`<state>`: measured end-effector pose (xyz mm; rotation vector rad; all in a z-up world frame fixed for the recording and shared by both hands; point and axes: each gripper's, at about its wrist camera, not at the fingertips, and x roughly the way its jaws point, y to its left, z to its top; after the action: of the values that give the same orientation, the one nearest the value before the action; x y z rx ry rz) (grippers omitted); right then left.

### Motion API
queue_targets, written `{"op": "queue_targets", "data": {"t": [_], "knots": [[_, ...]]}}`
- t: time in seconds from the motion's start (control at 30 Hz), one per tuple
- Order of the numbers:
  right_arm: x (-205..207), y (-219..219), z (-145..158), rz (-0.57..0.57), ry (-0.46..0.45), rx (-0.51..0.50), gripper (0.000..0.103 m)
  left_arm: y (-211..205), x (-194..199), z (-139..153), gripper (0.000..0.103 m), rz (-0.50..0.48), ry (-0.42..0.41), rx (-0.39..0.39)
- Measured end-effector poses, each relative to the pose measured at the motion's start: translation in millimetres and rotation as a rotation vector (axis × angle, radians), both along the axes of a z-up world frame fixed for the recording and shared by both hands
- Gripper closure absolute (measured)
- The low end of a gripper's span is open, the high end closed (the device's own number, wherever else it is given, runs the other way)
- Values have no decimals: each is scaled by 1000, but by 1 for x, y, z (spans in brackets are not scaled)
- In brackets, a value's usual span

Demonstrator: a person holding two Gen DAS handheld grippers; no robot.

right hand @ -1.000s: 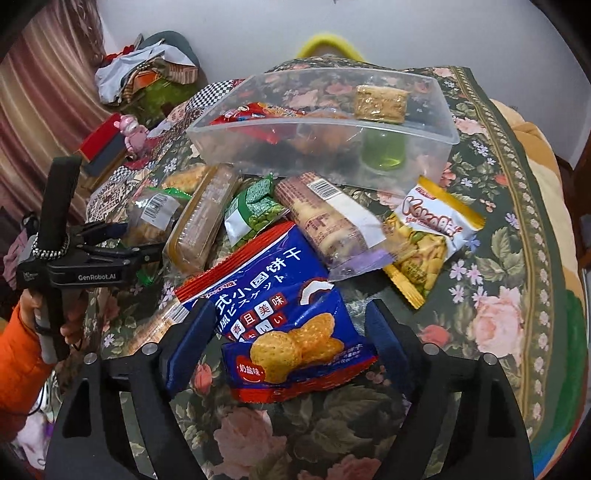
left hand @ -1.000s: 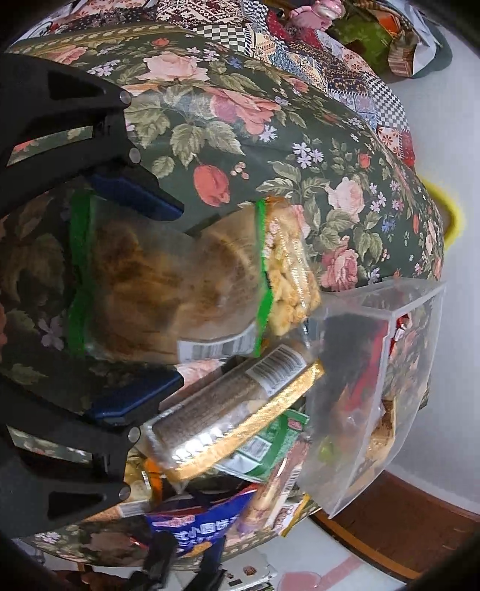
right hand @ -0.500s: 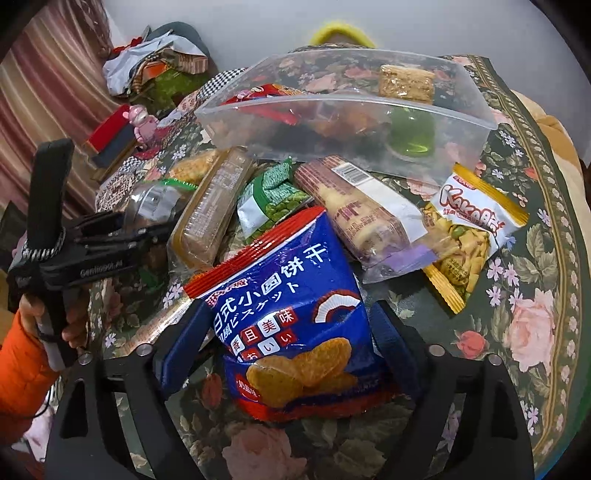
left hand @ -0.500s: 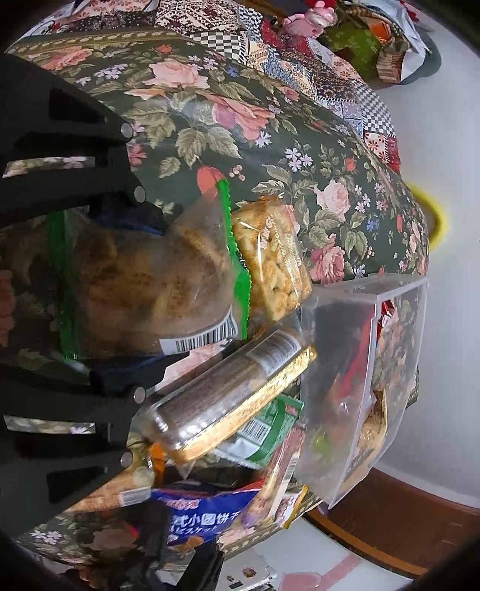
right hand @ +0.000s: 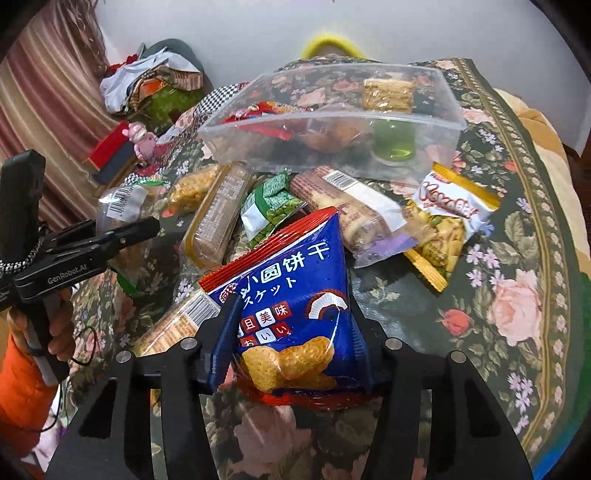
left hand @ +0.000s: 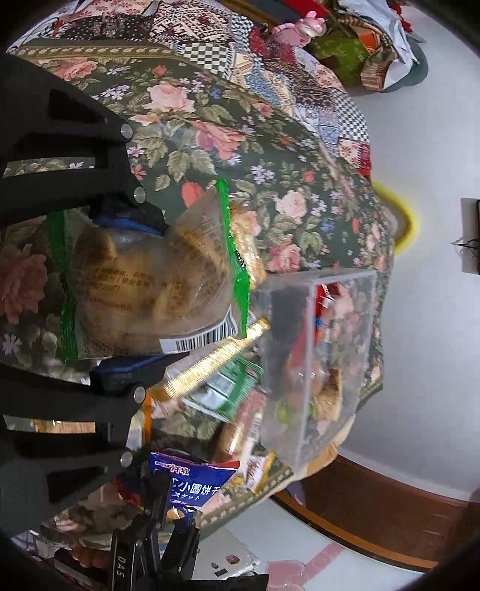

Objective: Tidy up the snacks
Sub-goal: 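Place the cookie bag and blue biscuit bag into the clear box, open both tools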

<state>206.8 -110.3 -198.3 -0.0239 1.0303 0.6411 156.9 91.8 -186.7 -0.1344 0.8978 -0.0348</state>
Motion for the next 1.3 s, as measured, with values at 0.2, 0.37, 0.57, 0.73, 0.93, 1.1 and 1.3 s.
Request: {"op": "queue_targets", "data": {"t": [0.2,0.37,0.57,0.73,0.93,1.1,1.3], "knots": [[4,-12,28,-38,-62,28,53,-5,7,23,51,-6,-54,-6],[14,-19,54,-78,-138,52,53,-9,19,44,51,-12,-107,-10],[38,-19,80,-114,-216,85,53,-15,39,64,51,-27,-160,2],[58,-13,91,-130,-246,114,52,-15,61,73,51,-22,-189,16],[88,2,91,-142,-250,123,52,-8,91,76,51,-9,-200,-1],[111,17,85,-142,-238,107,52,-7,118,70,51,-18,-184,-1],[140,35,70,-131,-212,60,52,-5,151,50,51,-28,-138,-12]]}}
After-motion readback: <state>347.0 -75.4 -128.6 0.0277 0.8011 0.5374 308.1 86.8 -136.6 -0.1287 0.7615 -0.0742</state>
